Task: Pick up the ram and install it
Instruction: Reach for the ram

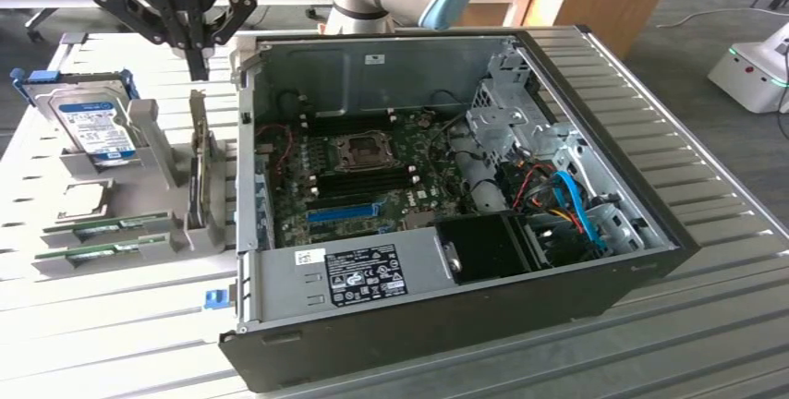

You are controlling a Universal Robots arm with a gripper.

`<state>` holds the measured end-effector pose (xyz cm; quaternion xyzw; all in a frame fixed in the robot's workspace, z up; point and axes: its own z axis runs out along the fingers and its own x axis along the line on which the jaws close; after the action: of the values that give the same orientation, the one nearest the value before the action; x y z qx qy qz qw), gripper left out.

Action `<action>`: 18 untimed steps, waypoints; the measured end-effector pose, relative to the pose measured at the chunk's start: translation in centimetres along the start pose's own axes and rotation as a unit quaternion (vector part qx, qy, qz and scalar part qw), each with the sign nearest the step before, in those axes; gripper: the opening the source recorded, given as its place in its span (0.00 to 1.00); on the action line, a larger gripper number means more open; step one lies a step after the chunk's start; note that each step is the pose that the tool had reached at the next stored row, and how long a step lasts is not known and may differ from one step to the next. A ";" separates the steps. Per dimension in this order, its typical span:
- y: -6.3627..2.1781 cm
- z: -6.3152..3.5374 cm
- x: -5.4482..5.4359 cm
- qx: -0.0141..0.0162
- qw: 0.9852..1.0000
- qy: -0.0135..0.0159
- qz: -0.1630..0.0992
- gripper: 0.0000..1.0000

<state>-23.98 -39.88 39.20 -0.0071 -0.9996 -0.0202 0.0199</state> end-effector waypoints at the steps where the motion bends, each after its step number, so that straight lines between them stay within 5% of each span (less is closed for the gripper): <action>1: 0.00 0.00 0.1 0.000 1.000 0.000 0.000 0.11; 18: -0.04 0.10 2.3 0.000 1.000 0.000 -0.001 0.11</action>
<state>-26.32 -39.88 39.19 -0.0056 -0.9996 -0.0202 0.0199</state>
